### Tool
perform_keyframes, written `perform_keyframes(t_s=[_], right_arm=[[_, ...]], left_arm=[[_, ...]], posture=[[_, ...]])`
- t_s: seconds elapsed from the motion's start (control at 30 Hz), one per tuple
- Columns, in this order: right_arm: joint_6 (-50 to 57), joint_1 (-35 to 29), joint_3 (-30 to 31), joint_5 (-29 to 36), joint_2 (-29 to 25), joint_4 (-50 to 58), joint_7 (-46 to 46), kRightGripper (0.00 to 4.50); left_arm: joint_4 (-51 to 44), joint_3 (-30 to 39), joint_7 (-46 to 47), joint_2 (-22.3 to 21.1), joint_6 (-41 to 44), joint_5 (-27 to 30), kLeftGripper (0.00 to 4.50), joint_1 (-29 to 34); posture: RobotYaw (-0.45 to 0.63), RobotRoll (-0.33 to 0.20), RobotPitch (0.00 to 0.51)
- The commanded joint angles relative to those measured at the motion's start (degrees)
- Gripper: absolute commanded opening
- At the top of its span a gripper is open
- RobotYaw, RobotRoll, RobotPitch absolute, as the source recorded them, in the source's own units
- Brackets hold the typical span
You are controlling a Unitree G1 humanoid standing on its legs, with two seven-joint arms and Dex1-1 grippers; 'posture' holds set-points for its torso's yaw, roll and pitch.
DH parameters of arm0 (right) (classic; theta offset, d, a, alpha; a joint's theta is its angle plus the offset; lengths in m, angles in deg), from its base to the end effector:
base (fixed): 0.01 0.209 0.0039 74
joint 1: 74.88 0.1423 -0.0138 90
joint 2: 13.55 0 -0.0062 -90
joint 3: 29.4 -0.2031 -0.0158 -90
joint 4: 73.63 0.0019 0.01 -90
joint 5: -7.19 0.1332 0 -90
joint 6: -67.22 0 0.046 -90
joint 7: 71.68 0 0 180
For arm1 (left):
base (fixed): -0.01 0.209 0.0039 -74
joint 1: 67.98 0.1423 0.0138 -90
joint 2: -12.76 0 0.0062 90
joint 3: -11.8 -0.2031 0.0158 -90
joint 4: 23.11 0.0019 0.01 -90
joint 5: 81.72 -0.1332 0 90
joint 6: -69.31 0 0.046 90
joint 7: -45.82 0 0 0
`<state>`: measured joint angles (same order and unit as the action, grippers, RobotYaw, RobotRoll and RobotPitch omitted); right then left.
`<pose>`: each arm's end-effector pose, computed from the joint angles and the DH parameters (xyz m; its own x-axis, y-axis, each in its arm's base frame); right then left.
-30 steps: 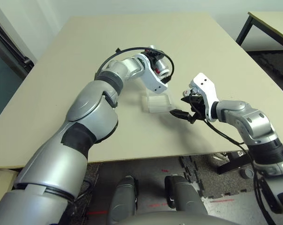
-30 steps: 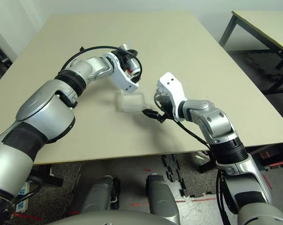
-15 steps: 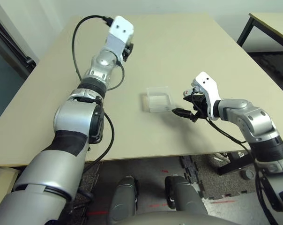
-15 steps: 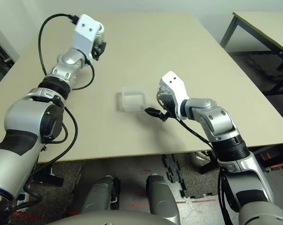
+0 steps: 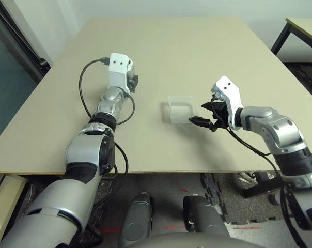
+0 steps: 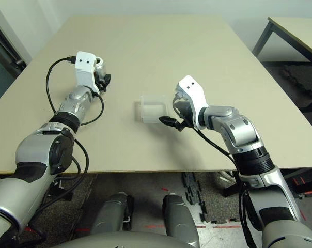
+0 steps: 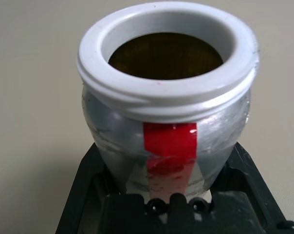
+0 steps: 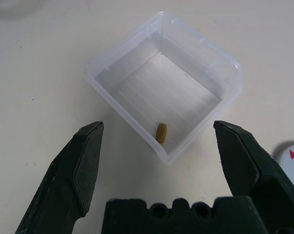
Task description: Pour the medicine from the bottle into the box.
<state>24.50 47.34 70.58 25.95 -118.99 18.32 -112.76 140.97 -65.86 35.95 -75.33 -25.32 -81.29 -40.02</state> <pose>0.2892 -0.1995 0.1412 0.5938 0.6728 -0.4413 -0.7580 0.6517 -0.0266 0.3763 0.1812 0.1226 0.9874 -0.0915 -0.1291 0.0979 0.9942 0.0442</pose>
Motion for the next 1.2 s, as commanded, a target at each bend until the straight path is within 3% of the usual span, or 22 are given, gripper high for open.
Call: perform_keyframes(t_s=[0.03, 0.97, 1.0, 1.1, 1.13, 1.2], right_arm=[[0.36, -0.55, -0.82, -0.19, 0.05, 0.54, 0.18, 4.5], [0.36, -1.05, -1.05, 0.11, 1.01, 1.03, 0.79, 4.5], [0.35, -1.05, -1.05, 0.11, 1.01, 1.03, 0.79, 4.5], [0.35, -1.02, -1.05, 0.11, 1.02, 0.92, 0.77, 4.5], [0.35, -1.0, -1.06, 0.11, 1.03, 0.89, 0.77, 4.5], [0.42, -1.03, -1.08, 0.14, 1.06, 1.0, 0.83, 4.5]], left_arm=[[-0.43, 0.12, 0.17, 0.25, 0.65, 0.65, 2.54, 0.92], [-0.52, -2.29, -0.75, 0.39, 3.17, 0.11, 2.54, 4.94], [-0.55, -2.34, -0.7, 0.36, 3.03, 0.07, 3.26, 4.94], [-0.62, -2.04, -1.19, 0.45, 2.95, 0.47, 4.25, 4.87], [-0.65, -2.01, -1.37, 0.47, 2.92, 0.53, 4.47, 4.85], [-0.77, -2.02, -1.6, 0.5, 2.65, 0.55, 4.47, 4.86]], posture=[[0.06, 0.0, 0.058], [0.06, 0.0, 0.073], [0.06, 0.0, 0.073], [0.06, 0.0, 0.073], [0.06, 0.0, 0.073], [0.06, 0.0, 0.074]])
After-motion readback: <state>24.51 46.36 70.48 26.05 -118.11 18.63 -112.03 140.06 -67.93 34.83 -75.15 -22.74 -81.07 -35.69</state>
